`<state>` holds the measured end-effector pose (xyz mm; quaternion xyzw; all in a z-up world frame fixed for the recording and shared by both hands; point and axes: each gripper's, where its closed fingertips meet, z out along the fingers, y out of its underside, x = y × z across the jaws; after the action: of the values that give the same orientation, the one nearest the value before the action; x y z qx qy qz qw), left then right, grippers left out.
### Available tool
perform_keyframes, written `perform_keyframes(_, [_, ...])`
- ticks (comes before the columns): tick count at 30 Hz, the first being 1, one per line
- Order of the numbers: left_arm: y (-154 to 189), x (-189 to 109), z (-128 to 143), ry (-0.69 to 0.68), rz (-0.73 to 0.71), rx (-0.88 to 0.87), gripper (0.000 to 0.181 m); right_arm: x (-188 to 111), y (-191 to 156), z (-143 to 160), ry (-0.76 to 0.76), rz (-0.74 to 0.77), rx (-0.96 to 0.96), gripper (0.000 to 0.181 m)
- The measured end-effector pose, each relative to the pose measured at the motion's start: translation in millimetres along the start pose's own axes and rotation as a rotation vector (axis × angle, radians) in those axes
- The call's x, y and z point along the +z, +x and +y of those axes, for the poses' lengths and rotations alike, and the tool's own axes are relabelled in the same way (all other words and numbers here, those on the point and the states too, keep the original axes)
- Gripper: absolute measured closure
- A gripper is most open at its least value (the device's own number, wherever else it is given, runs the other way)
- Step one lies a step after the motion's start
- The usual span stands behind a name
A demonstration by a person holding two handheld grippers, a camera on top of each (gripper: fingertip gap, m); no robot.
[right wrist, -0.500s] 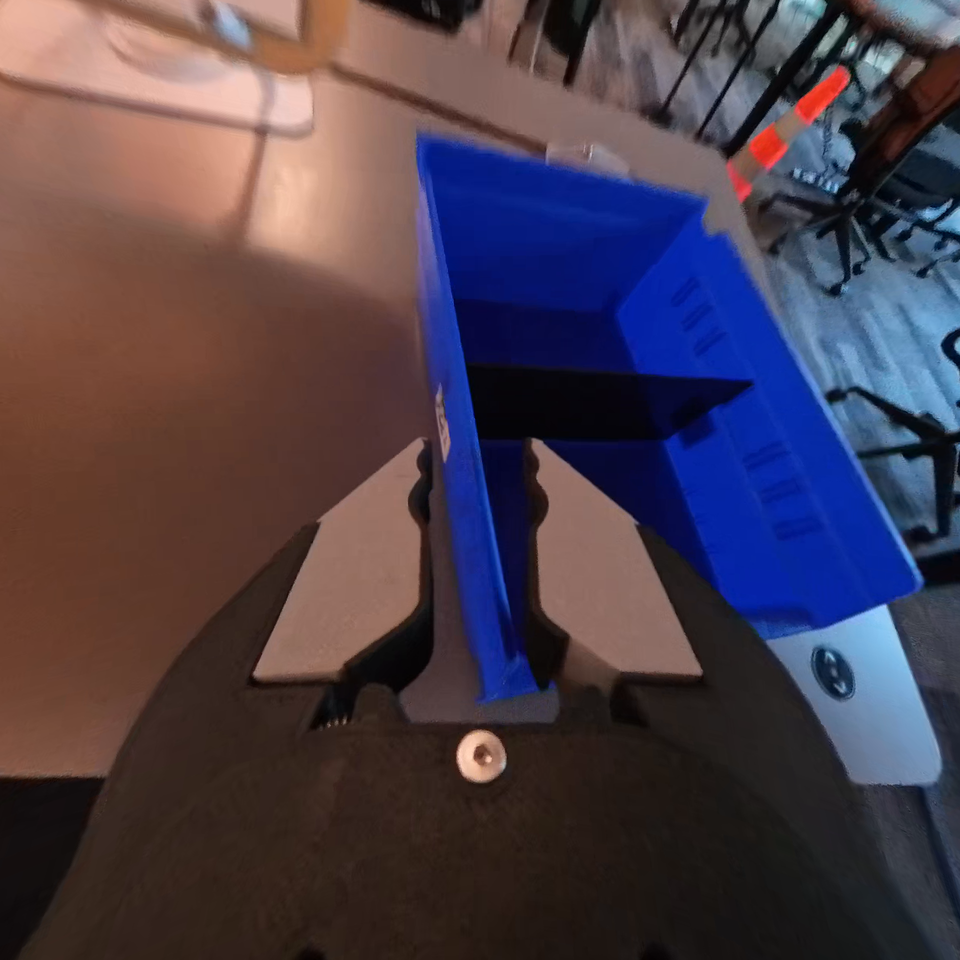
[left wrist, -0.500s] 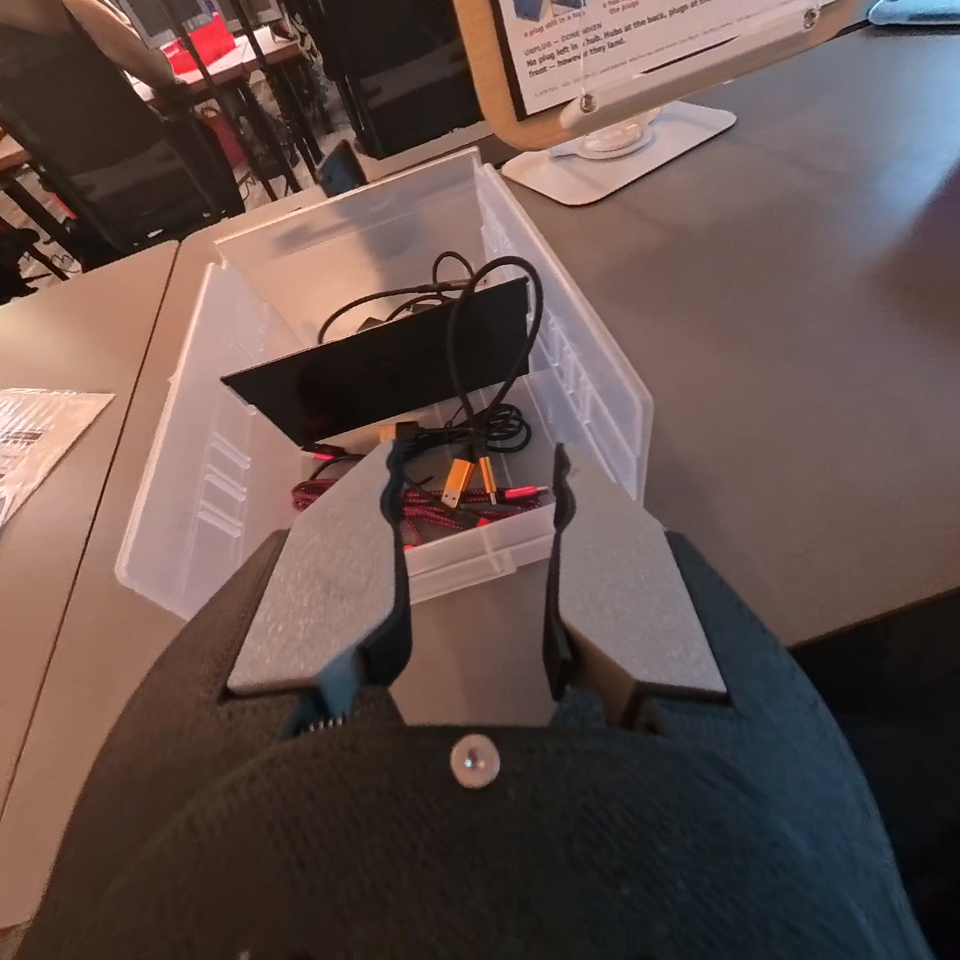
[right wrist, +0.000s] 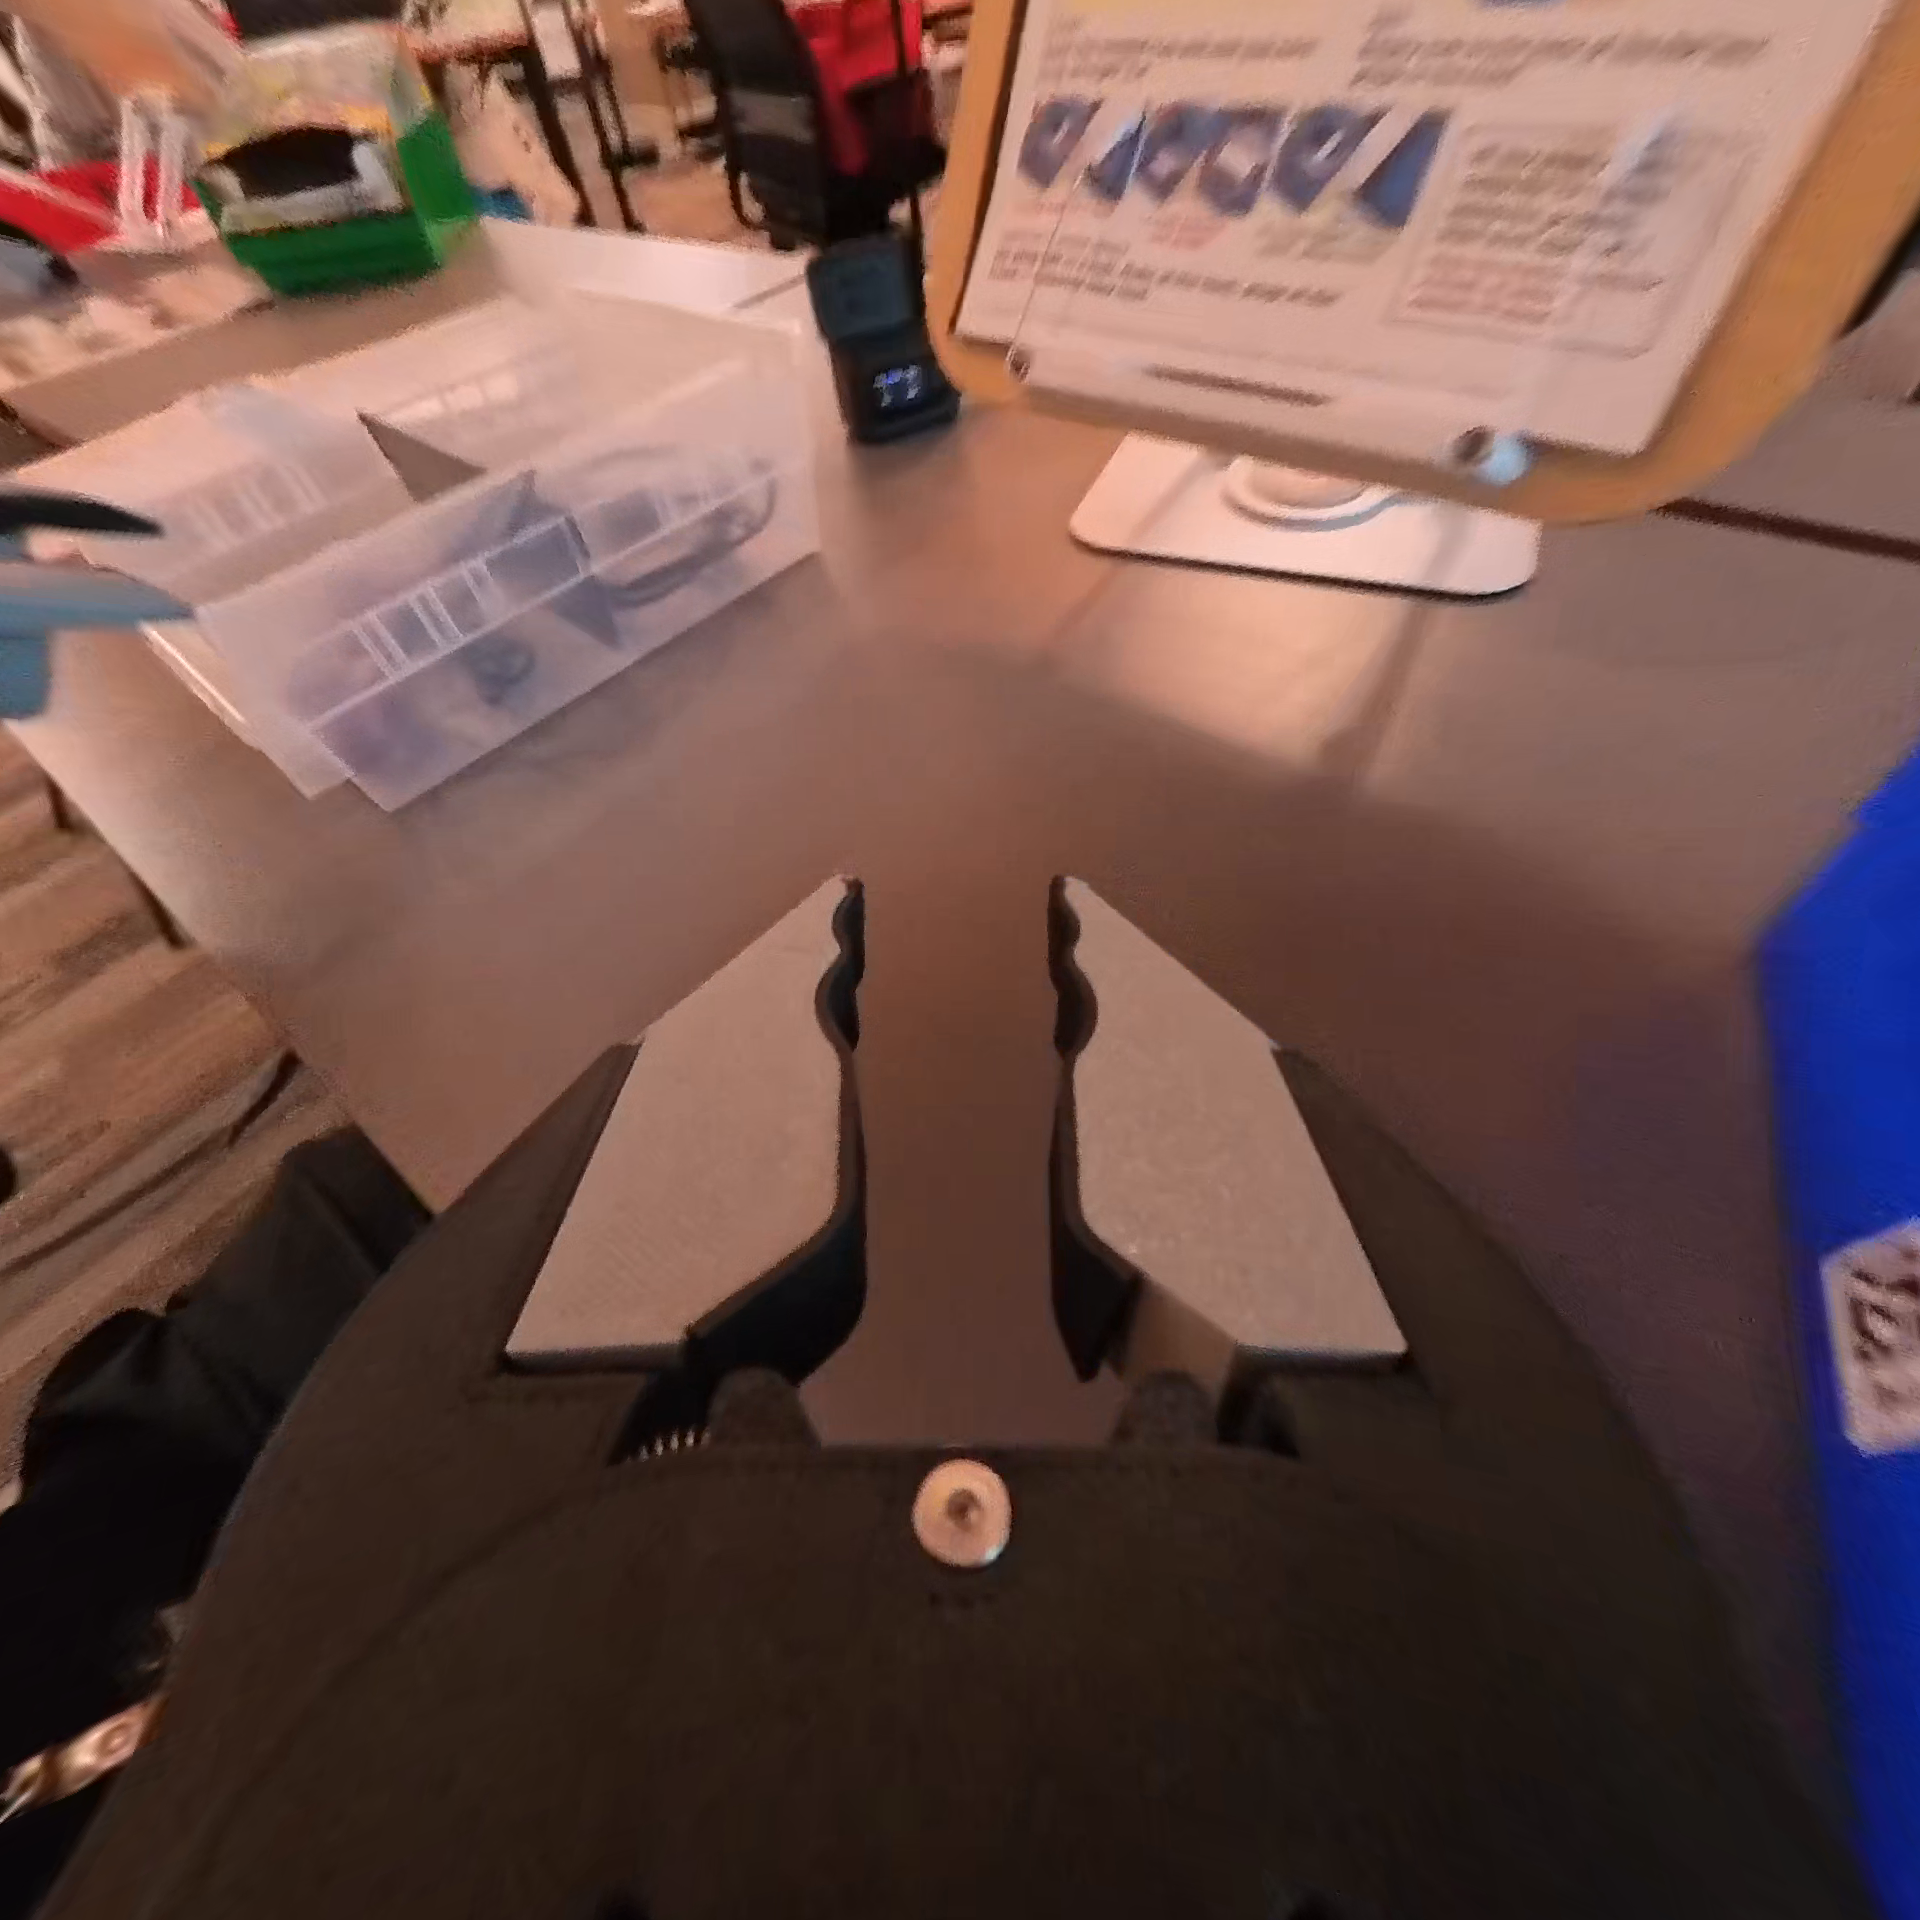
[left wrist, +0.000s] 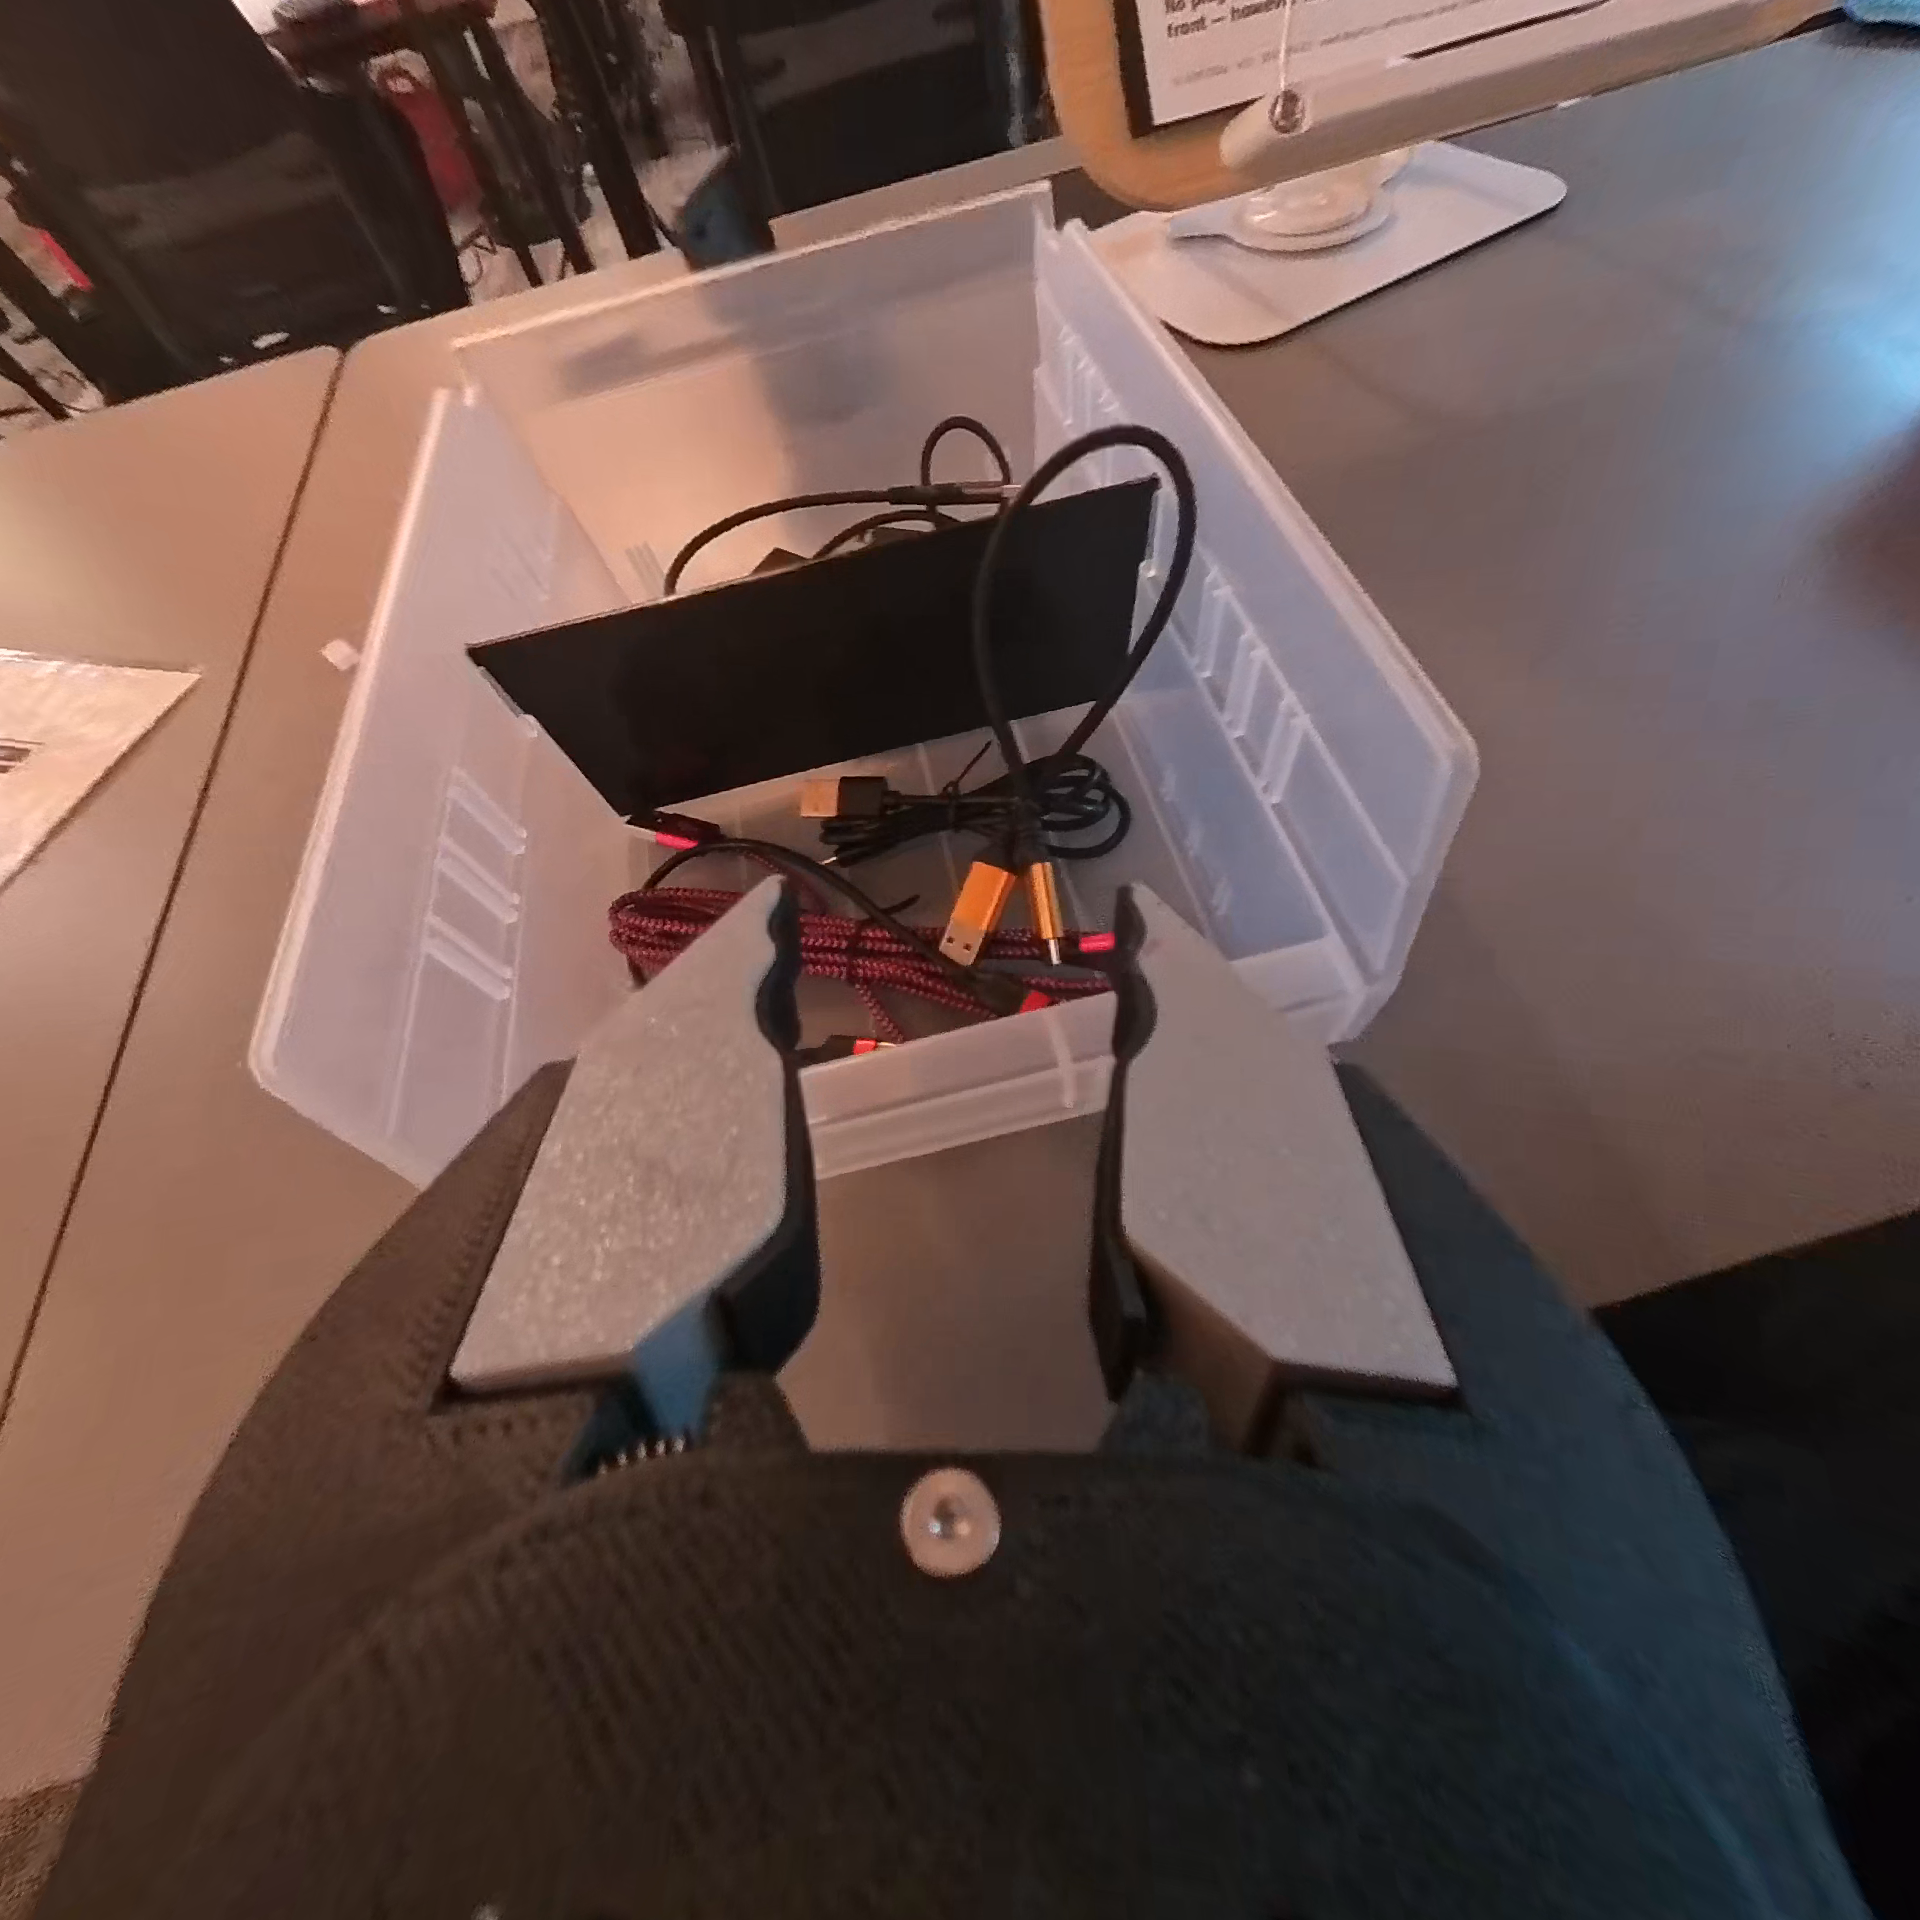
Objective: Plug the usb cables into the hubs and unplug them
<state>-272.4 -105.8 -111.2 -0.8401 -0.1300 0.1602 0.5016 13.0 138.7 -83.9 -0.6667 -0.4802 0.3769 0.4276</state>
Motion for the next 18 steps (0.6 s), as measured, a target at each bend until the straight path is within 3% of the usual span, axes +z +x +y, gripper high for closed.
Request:
perform_keyframes(3, [-2,-6,-19,0.015,0.079,0.006,0.124,43,-2,10,-0.059,-0.047,-0.036,0.151])
perform_keyframes(8, [-3,1,-81,-0.012,0.236,0.145,0.137,111,0,-4,-0.107,-0.114,-0.217,0.170])
perform_keyframes(13, [-36,81,-97,-0.254,0.219,0.257,0.130,171,1,-9,-0.115,-0.150,-0.340,0.170])
perform_keyframes(15, [-45,117,-94,-0.333,0.229,0.238,0.128,181,1,8,-0.148,-0.169,-0.391,0.179])
perform_keyframes(18, [-55,160,-84,-0.416,0.233,0.213,0.128,177,9,27,-0.239,-0.124,-0.457,0.172])
